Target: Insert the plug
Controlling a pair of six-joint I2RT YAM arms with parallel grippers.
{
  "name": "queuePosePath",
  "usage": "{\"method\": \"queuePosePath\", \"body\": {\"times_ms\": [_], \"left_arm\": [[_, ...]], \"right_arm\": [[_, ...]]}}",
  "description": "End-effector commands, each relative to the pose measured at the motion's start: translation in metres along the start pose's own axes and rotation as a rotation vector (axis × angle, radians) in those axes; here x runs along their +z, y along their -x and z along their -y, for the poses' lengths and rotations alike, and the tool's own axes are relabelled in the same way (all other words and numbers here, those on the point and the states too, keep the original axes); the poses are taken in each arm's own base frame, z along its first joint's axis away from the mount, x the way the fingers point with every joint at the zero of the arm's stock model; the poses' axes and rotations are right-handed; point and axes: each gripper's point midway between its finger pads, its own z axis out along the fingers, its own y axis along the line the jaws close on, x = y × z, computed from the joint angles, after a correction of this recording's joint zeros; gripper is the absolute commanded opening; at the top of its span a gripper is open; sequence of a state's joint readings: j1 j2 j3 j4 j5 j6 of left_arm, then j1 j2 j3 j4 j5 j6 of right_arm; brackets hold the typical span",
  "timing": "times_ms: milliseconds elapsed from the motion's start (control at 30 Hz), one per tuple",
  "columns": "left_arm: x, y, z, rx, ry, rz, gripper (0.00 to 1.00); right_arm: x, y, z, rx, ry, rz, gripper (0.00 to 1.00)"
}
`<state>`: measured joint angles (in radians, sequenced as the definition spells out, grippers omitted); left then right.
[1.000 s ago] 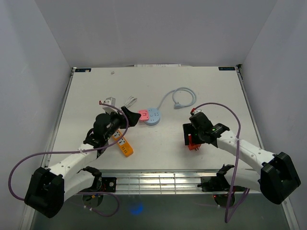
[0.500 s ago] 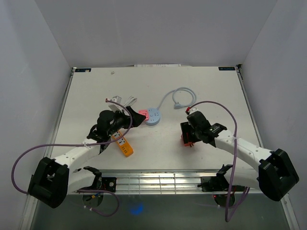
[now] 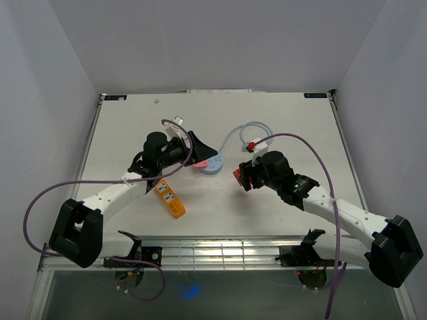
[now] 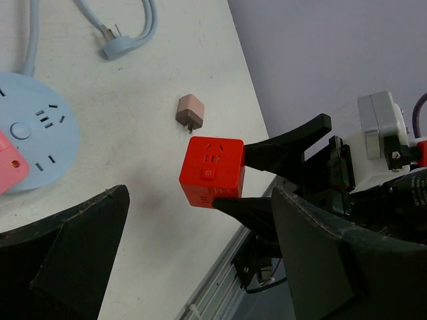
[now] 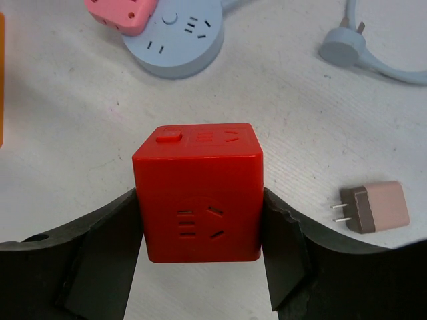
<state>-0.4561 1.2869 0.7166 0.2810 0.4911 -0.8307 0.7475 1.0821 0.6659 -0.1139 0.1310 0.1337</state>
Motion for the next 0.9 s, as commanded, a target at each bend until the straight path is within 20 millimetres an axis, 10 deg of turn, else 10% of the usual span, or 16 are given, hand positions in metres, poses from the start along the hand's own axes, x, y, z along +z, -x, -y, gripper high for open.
{"method": "queuePosePath", "body": {"times_ms": [0, 867], "left_arm": [[0.003, -0.011, 0.018, -0.004, -0.025, -0.082, 0.98], [0.053, -0.059, 0.033, 0.033, -0.023, -0.333, 0.98]], "right_arm": [[-0.004, 0.066, -0.016, -0.061, 0.055, 0.216, 0.49], [-0.012, 0.075, -0.038, -0.140, 0.127, 0.279, 0.49]]}}
